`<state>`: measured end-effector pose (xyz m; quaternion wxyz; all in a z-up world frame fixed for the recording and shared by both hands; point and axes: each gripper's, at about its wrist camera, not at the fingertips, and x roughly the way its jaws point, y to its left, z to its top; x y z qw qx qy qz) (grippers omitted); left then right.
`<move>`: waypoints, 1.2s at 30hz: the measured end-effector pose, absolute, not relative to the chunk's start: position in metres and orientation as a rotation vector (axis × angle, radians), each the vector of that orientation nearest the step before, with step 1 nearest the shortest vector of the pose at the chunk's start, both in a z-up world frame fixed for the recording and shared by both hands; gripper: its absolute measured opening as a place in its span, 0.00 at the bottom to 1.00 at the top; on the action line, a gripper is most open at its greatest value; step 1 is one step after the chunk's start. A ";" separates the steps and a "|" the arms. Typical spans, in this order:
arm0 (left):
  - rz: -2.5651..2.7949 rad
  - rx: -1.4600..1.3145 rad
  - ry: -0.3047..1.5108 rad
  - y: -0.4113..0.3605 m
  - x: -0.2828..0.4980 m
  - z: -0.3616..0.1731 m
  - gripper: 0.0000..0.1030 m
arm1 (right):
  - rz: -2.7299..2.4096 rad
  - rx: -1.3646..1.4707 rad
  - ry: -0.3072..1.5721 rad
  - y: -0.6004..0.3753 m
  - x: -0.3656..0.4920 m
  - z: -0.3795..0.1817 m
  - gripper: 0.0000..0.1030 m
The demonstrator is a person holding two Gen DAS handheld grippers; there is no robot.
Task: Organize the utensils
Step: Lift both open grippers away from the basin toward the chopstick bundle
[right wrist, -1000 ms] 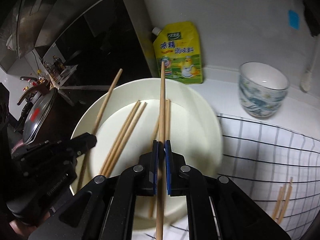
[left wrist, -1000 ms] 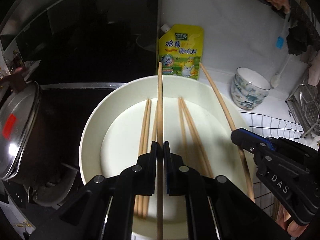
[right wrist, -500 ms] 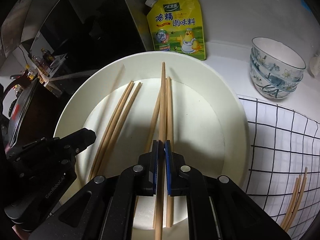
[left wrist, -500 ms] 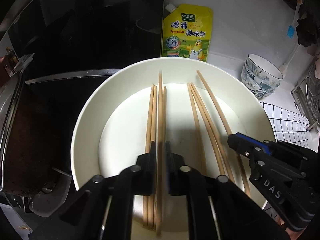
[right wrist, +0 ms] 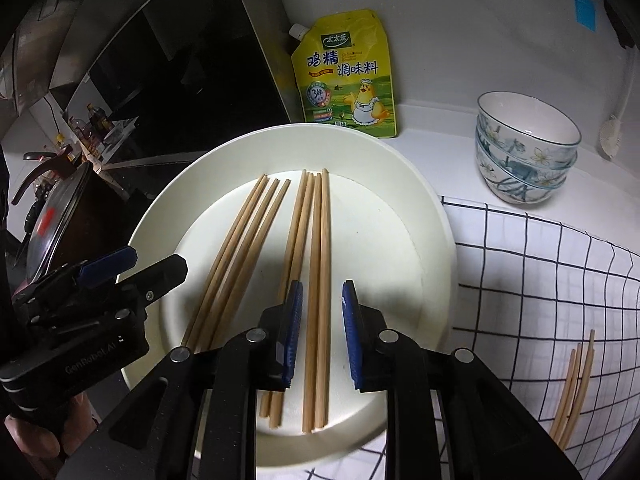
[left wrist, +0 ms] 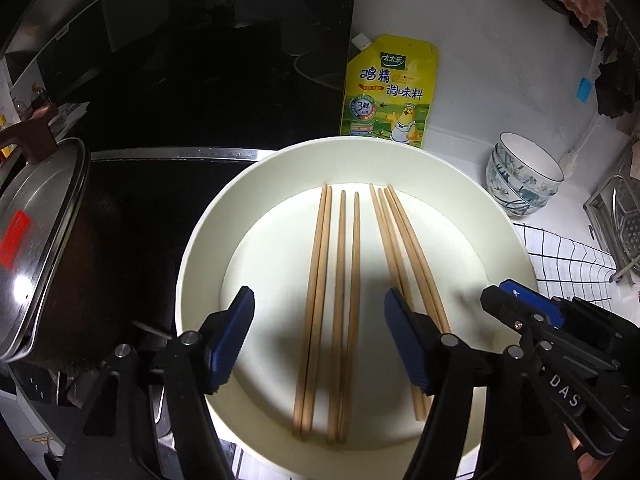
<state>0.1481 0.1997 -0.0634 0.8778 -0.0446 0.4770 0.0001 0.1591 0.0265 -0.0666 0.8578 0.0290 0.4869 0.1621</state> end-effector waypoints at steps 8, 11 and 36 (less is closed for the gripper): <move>0.002 -0.099 0.991 0.185 0.131 -0.053 0.67 | 0.331 0.060 0.996 0.009 0.138 -0.050 0.21; -0.003 -0.105 0.991 0.176 0.124 -0.049 0.67 | 0.321 0.045 0.989 0.001 0.128 -0.045 0.22; -0.097 -0.049 0.977 0.069 0.064 -0.033 0.79 | 0.200 0.084 1.015 -0.130 0.049 -0.048 0.40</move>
